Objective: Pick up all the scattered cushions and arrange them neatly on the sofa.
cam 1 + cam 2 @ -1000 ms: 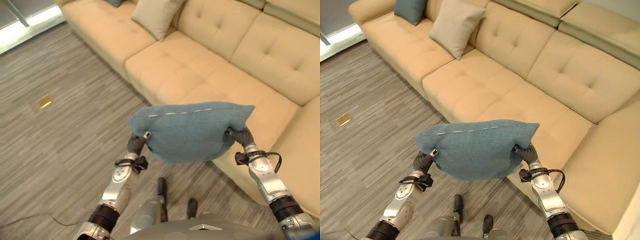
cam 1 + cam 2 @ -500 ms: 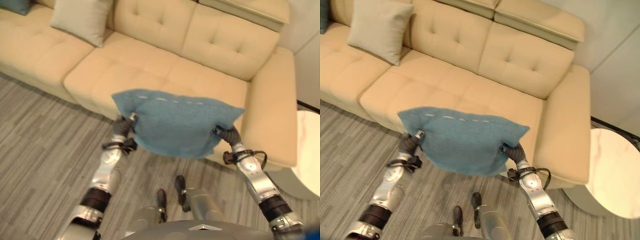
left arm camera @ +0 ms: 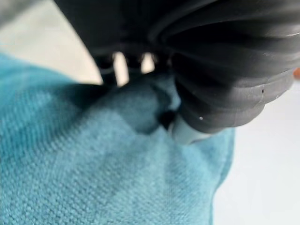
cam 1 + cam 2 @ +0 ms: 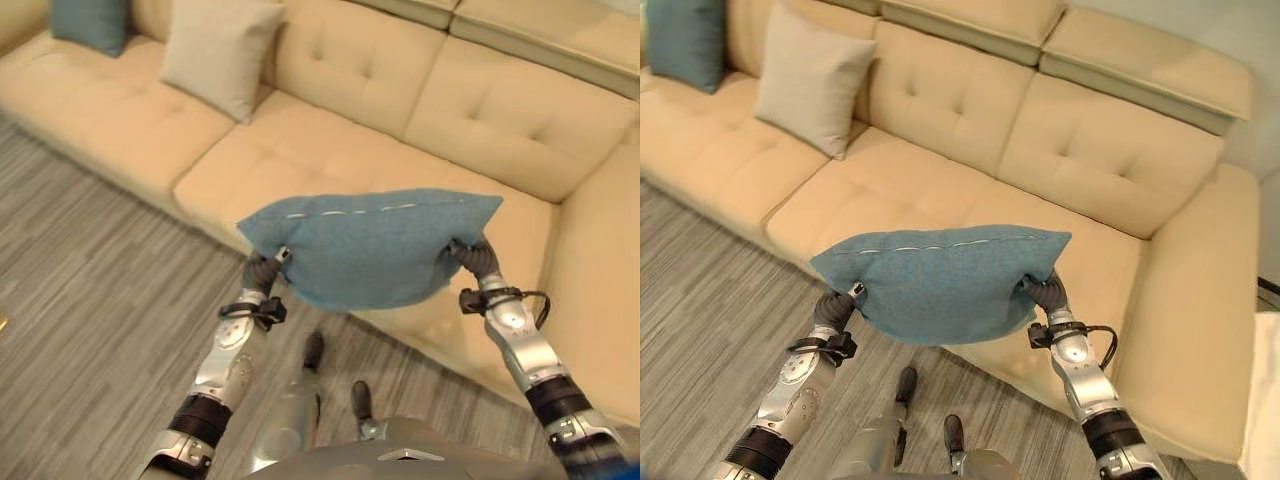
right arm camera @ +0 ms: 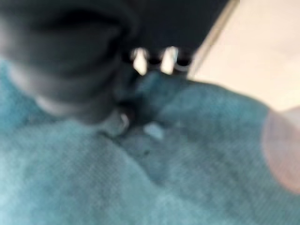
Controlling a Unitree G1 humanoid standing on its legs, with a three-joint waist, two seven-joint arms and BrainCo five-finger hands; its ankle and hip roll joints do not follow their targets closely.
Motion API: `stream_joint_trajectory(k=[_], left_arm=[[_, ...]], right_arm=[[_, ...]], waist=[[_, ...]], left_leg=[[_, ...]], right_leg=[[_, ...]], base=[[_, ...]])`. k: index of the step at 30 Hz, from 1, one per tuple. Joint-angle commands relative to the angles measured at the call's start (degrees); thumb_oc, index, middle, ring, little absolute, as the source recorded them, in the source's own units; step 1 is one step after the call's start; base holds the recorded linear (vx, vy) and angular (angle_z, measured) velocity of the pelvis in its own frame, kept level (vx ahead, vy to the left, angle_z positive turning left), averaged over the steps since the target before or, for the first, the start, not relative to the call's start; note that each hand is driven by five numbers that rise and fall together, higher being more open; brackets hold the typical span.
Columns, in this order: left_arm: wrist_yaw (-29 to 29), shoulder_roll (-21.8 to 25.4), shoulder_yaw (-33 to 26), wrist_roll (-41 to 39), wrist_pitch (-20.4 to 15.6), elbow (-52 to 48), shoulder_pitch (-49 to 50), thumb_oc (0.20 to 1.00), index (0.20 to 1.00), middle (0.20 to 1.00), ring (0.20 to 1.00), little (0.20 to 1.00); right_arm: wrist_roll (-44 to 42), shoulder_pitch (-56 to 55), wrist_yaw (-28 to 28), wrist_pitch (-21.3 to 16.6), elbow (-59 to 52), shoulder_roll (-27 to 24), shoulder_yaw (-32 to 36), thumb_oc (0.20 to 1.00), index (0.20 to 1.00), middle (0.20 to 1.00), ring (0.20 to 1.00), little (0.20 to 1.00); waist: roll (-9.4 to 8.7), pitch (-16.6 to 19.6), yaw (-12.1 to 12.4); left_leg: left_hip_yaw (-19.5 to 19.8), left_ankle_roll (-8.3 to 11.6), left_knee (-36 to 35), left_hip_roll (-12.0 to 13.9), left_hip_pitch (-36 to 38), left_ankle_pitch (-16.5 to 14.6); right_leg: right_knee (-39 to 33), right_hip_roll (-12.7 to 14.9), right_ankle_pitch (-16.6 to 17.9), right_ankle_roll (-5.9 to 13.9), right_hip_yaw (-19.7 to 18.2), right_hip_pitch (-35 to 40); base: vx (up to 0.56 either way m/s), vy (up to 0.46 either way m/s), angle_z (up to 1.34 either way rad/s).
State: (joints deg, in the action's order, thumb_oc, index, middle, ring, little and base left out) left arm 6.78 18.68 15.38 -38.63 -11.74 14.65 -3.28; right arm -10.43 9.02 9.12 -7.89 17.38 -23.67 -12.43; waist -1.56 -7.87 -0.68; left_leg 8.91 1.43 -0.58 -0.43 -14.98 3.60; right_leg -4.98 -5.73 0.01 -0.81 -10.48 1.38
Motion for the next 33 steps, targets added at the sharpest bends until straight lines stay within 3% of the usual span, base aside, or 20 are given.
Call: stream_joint_trajectory(k=[1, 3, 7, 9, 10, 13, 16, 19, 20, 21, 22, 23, 25, 26, 29, 31, 33], left_arm=[[-2.6, -0.9, 3.3, 3.0, -5.0, -8.0, -6.2, 0.2, 0.2, 0.2, 0.2, 0.2], [-2.1, -0.1, 3.1, 3.2, -5.1, -8.1, -7.0, 0.2, 0.2, 0.2, 0.2, 0.2], [-1.4, 1.2, 2.1, 3.4, -4.9, -8.6, -7.0, 0.2, 0.2, 0.2, 0.2, 0.2], [-0.9, 1.4, 1.6, 3.7, -5.0, -8.9, -6.6, 0.2, 0.2, 0.2, 0.2, 0.2], [-0.8, 1.6, 1.1, 4.0, -5.2, -8.6, -5.8, 0.2, 0.2, 0.2, 0.2, 0.2], [0.1, 1.8, -0.7, 3.1, -5.1, -9.0, -4.9, 0.2, 0.2, 0.2, 0.2, 0.2], [-0.6, 1.0, 0.0, 2.7, -5.0, -8.9, -3.7, 0.2, 0.2, 0.2, 0.2, 0.2], [-1.5, 0.3, 0.2, 1.8, -4.5, -9.0, -3.7, 0.2, 0.2, 0.2, 0.2, 0.2], [-2.7, 0.0, 1.7, 2.5, -3.7, -8.9, -4.5, 0.2, 0.2, 0.2, 0.2, 0.2], [-2.7, 0.0, 1.7, 2.5, -3.7, -8.9, -4.6, 0.2, 0.2, 0.2, 0.2, 0.2], [-2.1, -0.5, 2.3, 2.5, -3.4, -8.9, -4.7, 0.2, 0.2, 0.2, 0.2, 0.2], [-2.1, -0.5, 2.3, 2.5, -3.4, -8.9, -4.7, 0.2, 0.2, 0.2, 0.2, 0.2], [-2.4, -0.5, 2.1, 2.9, -3.4, -9.2, -3.9, 0.2, 0.2, 0.2, 0.2, 0.2], [-2.3, -0.6, 2.5, 3.4, -3.4, -9.1, -3.8, 0.2, 0.2, 0.2, 0.2, 0.2], [-2.1, -0.6, 2.6, 3.7, -3.6, -8.9, -4.3, 0.2, 0.2, 0.2, 0.2, 0.2], [-2.0, -0.7, 2.8, 4.1, -3.7, -8.7, -5.0, 0.2, 0.2, 0.2, 0.2, 0.2], [-2.0, -0.5, 3.1, 3.7, -3.9, -8.8, -5.5, 0.2, 0.2, 0.2, 0.2, 0.2]], right_arm=[[-0.2, 2.3, -0.2, -5.1, -5.6, 1.9, 1.0, 0.2, 0.2, 0.2, 0.2, 0.2], [-0.3, 3.3, -0.2, -5.0, -5.2, 3.1, 0.7, 0.2, 0.2, 0.2, 0.2, 0.2], [-0.4, 4.5, -0.7, -4.8, -5.1, 4.2, -0.5, 0.2, 0.2, 0.2, 0.2, 0.2], [-0.4, 4.3, -1.0, -4.8, -5.1, 4.6, -0.9, 0.2, 0.2, 0.2, 0.2, 0.2], [-1.1, 4.2, -1.5, -4.9, -4.3, 4.5, -1.4, 0.2, 0.2, 0.2, 0.2, 0.2], [-1.9, 5.2, -2.2, -5.1, -3.9, 5.0, -3.0, 0.2, 0.2, 0.2, 0.2, 0.2], [-1.5, 3.3, -2.4, -5.4, -4.5, 4.1, -2.2, 0.2, 0.2, 0.2, 0.2, 0.2], [-1.2, 2.2, -2.1, -5.2, -5.5, 3.1, -0.9, 0.2, 0.2, 0.2, 0.2, 0.2], [-2.4, 0.3, -1.7, -5.7, -6.1, 2.1, 1.3, 0.2, 0.2, 0.2, 0.2, 0.2], [-2.4, 0.3, -1.7, -5.7, -6.1, 2.1, 1.4, 0.2, 0.2, 0.2, 0.2, 0.2], [-3.4, -0.6, -1.2, -5.6, -6.6, 1.9, 1.6, 0.2, 0.2, 0.2, 0.2, 0.2], [-3.4, -0.6, -1.2, -5.6, -6.6, 1.9, 1.6, 0.2, 0.2, 0.2, 0.2, 0.2], [-3.6, -1.0, -1.4, -5.7, -6.3, 1.8, 1.9, 0.2, 0.2, 0.2, 0.2, 0.2], [-3.3, -1.2, -1.2, -5.6, -6.0, 1.5, 2.1, 0.2, 0.2, 0.2, 0.2, 0.2], [-3.0, -1.2, -0.9, -5.6, -5.5, 1.6, 2.2, 0.2, 0.2, 0.2, 0.2, 0.2], [-2.8, -0.9, -0.7, -5.4, -5.5, 1.3, 2.6, 0.2, 0.2, 0.2, 0.2, 0.2], [-2.7, -0.7, -0.5, -5.4, -5.8, 1.8, 2.7, 0.2, 0.2, 0.2, 0.2, 0.2]], waist=[[-2.34, 3.1, -0.5], [-2.97, 3.1, -0.5], [-3.18, 2.4, 0.8], [-3.16, 2.4, 1.5], [-3.84, 3.2, 1.8], [-4.66, 3.7, 3.2], [-4.61, 3.5, 2.2], [-4.71, 3.2, 1.7], [-5.12, 1.9, 1.0], [-5.05, 1.9, 1.0], [-5.2, 1.5, 1.4], [-5.21, 1.5, 1.4], [-4.99, 2.2, 1.3], [-4.26, 2.6, 1.3], [-3.48, 2.7, 1.8], [-3.0, 2.9, 1.7], [-2.92, 3.2, 2.0]], left_leg=[[-3.9, 2.14, 4.0, -0.2, 3.4, -1.0], [-5.8, 0.58, 5.0, -0.5, 4.5, -2.9], [-8.1, -0.17, 6.6, 0.1, 5.0, -4.4], [-8.6, -0.28, 7.1, 0.3, 5.0, -5.0], [-8.8, -0.36, 6.4, -0.3, 6.4, -5.3], [-11.0, 0.23, 5.3, 0.0, 7.8, -5.9], [-9.7, 0.81, 6.4, 0.0, 8.4, -5.4], [-8.7, 2.02, 8.2, 0.7, 8.8, -4.8], [-6.8, 3.72, 17.8, 2.0, 5.3, -2.0], [-6.6, 3.73, 18.1, 2.0, 5.1, -2.1], [-2.7, 3.21, 19.0, -0.2, 2.5, -3.1], [-2.7, 3.19, 19.0, -0.2, 2.5, -3.1], [-2.1, 2.8, 12.1, -0.5, 3.0, -4.7], [-2.6, 2.99, 6.9, 0.3, 1.5, -1.7], [-2.8, 3.46, 3.7, -0.4, 0.3, 1.2], [-5.0, 3.96, 3.2, -0.1, -0.8, 2.7], [-4.2, 3.01, 3.4, -0.2, 0.3, 1.5]], right_leg=[[6.3, 8.2, -2.1, 8.14, 4.9, -3.7], [9.0, 9.8, -1.3, 9.24, 3.9, -4.8], [12.2, 10.7, 0.4, 10.26, 4.0, -6.9], [12.3, 11.2, 0.5, 10.29, 5.7, -7.4], [9.8, 9.8, 0.0, 9.76, 6.6, -6.8], [4.7, 8.4, 1.3, 9.02, 13.3, -7.9], [4.5, 6.5, 0.4, 7.78, 10.0, -6.5], [3.9, 6.5, 0.6, 7.16, 11.9, -5.5], [3.1, 6.1, 0.3, 5.57, 12.8, -3.7], [3.1, 6.0, 0.3, 5.56, 12.9, -3.7], [2.8, 6.5, 0.0, 5.37, 11.8, -2.8], [2.7, 6.6, 0.0, 5.38, 11.8, -2.7], [2.1, 6.6, -0.2, 5.88, 10.2, -2.3], [1.6, 6.2, -0.6, 6.12, 9.4, -1.7], [1.3, 5.7, -1.4, 6.23, 8.3, -0.9], [1.1, 5.7, -2.2, 6.13, 7.7, -0.2], [2.0, 6.4, -3.2, 6.8, 6.8, 0.1]], base=[[0.1, 0.249, -0.63], [0.08, 0.214, -0.63], [0.0, 0.074, -0.75], [0.04, 0.072, -0.33], [0.13, 0.062, -0.5], [0.13, -0.006, -0.51], [0.15, -0.047, -0.31], [0.12, -0.121, 0.28], [0.08, -0.128, 0.5], [0.19, -0.152, 0.61], [0.11, -0.022, 0.4], [0.16, -0.012, 0.2], [0.18, 0.061, -0.31], [0.19, 0.08, -0.42], [0.12, 0.092, -0.32], [0.12, 0.157, -0.4], [0.15, 0.21, -0.48]])
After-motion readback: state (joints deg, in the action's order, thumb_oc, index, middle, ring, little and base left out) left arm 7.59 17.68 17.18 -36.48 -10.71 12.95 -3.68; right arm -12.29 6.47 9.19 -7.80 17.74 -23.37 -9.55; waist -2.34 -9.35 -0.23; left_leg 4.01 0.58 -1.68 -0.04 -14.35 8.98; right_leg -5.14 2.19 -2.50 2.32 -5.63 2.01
